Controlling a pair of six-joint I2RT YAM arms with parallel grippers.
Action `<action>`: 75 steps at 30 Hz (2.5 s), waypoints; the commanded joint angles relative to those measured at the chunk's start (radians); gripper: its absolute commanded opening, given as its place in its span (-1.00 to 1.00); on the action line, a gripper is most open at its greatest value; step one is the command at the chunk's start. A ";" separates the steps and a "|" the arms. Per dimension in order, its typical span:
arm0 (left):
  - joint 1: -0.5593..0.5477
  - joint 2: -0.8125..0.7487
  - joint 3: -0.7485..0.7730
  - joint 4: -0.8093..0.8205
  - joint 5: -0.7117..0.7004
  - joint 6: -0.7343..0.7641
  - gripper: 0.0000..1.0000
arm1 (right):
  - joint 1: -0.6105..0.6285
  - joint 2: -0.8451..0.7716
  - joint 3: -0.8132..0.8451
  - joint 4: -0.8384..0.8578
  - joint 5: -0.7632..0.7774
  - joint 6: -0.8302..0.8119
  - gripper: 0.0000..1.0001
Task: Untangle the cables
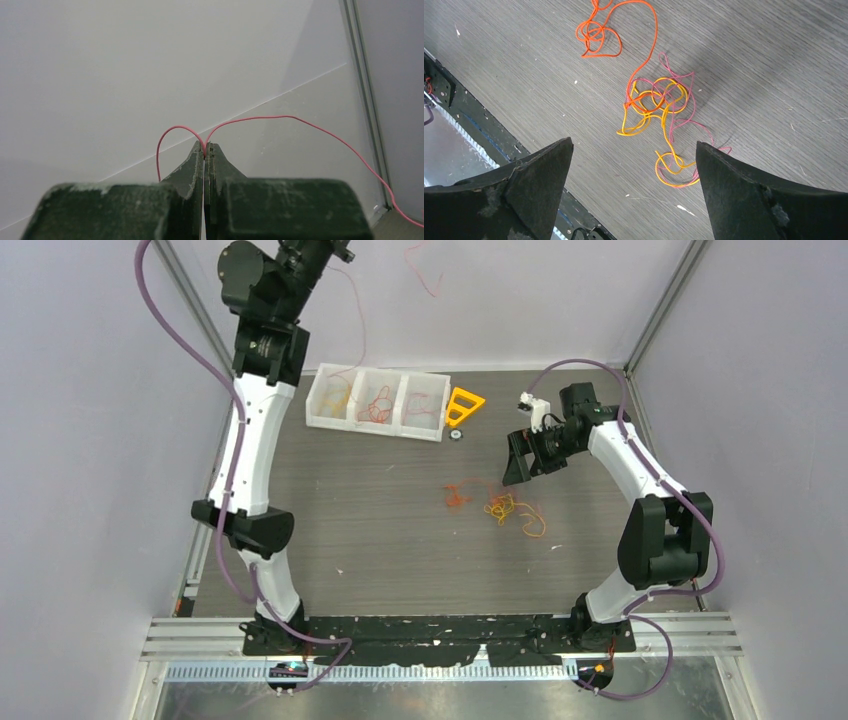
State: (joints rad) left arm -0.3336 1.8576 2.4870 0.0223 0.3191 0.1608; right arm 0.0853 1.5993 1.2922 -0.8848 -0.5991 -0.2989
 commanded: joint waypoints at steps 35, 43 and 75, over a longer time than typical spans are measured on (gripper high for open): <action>-0.054 0.328 0.042 0.440 -0.144 -0.060 -1.00 | 0.066 0.147 0.313 0.339 -0.127 0.249 0.81; -0.064 0.309 0.036 0.417 -0.132 -0.068 -1.00 | 0.195 0.189 0.283 1.000 -0.046 0.560 0.98; -0.053 0.217 -0.090 0.400 -0.143 -0.130 -1.00 | 0.362 0.650 0.702 1.355 0.405 0.383 -0.89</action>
State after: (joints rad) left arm -0.3965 2.1719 2.4664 0.3847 0.1829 0.0750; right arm 0.4728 2.2555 1.8832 0.3733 -0.2440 0.1078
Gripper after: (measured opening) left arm 0.008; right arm 0.078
